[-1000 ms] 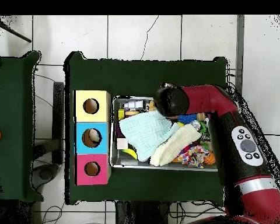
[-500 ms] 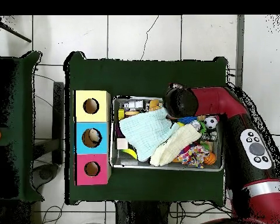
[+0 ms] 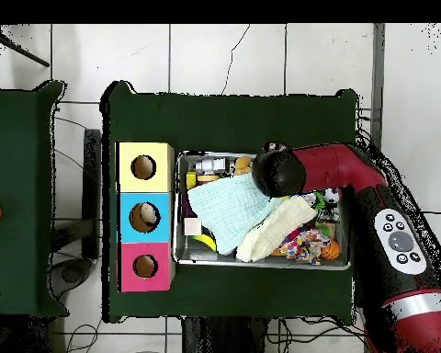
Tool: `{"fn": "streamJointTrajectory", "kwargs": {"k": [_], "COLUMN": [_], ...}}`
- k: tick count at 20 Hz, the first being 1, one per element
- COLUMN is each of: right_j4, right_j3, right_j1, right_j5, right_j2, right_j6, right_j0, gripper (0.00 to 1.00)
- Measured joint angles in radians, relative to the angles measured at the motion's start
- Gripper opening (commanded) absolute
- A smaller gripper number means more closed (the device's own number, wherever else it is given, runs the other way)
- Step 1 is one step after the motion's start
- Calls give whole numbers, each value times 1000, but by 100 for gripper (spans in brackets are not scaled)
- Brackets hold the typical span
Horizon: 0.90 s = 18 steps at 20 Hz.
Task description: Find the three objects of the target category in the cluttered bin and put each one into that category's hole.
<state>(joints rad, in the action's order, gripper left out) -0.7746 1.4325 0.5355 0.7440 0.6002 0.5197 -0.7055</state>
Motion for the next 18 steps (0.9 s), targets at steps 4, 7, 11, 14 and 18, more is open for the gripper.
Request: {"fn": "streamJointTrajectory", "kwargs": {"k": [4, 7, 11, 14, 18], "right_j4": [-28, -37, -38, -38, -38], "right_j3": [18, 20, 20, 18, 13], "right_j1": [1, -3, -17, -31, -51], "right_j5": [0, -1, -1, -1, -1], "right_j2": [-6, -7, -6, -3, -2], "right_j6": [0, 0, 0, 0, 0], "right_j0": [10, 17, 16, 8, -5], "gripper": [100, 100, 100, 100, 100]}}
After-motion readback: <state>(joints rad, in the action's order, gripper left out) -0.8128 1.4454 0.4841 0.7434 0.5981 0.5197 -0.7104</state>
